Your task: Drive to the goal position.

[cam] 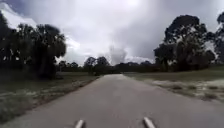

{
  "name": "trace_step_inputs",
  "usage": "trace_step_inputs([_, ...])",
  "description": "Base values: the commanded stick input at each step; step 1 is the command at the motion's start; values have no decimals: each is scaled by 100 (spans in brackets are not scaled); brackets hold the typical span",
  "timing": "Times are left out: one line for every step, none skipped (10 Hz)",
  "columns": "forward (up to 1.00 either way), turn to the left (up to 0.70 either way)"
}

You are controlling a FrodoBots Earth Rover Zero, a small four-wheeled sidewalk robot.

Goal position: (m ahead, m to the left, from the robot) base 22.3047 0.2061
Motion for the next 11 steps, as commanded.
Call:
trace_step_inputs([85,0])
trace_step_inputs([85,0])
trace_step_inputs([85,0])
trace_step_inputs([85,0])
trace_step_inputs([85,0])
trace_step_inputs([85,0])
trace_step_inputs([85,0])
trace_step_inputs([85,0])
trace_step_inputs([85,0])
trace_step_inputs([85,0])
trace_step_inputs([85,0])
